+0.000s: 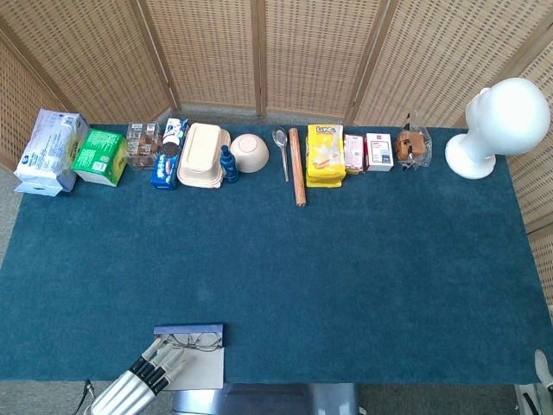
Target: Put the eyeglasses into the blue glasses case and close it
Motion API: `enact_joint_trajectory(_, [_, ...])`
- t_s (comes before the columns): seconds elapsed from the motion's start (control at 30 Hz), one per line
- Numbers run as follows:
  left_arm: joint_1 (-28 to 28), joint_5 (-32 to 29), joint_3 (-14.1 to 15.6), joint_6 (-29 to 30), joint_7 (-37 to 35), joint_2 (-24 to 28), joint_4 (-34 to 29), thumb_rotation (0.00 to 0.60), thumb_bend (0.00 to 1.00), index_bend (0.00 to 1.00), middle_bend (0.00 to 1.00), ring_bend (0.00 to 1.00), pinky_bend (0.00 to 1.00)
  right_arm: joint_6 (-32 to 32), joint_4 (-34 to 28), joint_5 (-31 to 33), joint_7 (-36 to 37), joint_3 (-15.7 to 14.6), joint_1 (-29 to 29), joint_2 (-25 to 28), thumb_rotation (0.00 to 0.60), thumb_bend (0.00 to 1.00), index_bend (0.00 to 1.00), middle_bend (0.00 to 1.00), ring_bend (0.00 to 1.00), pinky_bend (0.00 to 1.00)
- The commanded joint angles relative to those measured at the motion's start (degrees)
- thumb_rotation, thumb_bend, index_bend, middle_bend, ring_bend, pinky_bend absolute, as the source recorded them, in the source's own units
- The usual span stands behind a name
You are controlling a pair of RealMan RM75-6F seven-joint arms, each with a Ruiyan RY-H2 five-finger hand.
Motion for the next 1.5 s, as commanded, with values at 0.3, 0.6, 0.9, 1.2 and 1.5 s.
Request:
enact_joint_trajectory(0.3, [-0.4, 0.0, -0.5, 1.1, -0.3, 0.0, -1.4, 0.600, 0.26, 0.00, 0.00, 0.00, 0.00, -2.8, 0.7, -2.5, -2.0, -2.0, 0.9, 3.0, 0.600, 0.39, 0.00, 0.27, 0.07, 0.19])
enact_joint_trajectory(0.6, [-1.0, -1.4, -1.9, 0.2, 0.1, 0.4, -5.1, 0.595, 0.26, 0.02, 0.00, 0.00, 0.00, -2.1, 2.6, -3.6, -1.2, -2.9, 0.5, 3.1, 0.583, 0.39, 0.00, 0.27, 0.07, 0.19])
enact_joint_trajectory(0.9, [-1.2, -5.2, -3.5, -4.0, 1.0, -0.1, -9.9, 0.594, 0.26, 0.05, 0.00, 0.00, 0.00, -1.0, 4.3, -3.6, -0.1, -3.5, -0.2, 3.2, 0.551, 0.39, 0.00, 0.27, 0.07, 0.19])
enact_joint_trajectory(1.2, [-1.4, -7.9, -5.3, -6.0, 1.2, -1.4, -13.0, 0.592, 0.26, 0.05, 0.00, 0.00, 0.00, -0.1, 5.4, -3.0, 1.1, -3.4, -0.8, 2.9, 0.523, 0.39, 0.00, 0.27, 0.07, 0.19])
enact_joint_trajectory(1.5, [-1.4, -10.7, -6.9, -7.0, 0.8, -3.3, -14.0, 0.590, 0.26, 0.05, 0.00, 0.00, 0.00, 0.1, 5.7, -2.5, 1.3, -3.4, -1.1, 2.8, 0.522, 0.39, 0.00, 0.27, 0.07, 0.19])
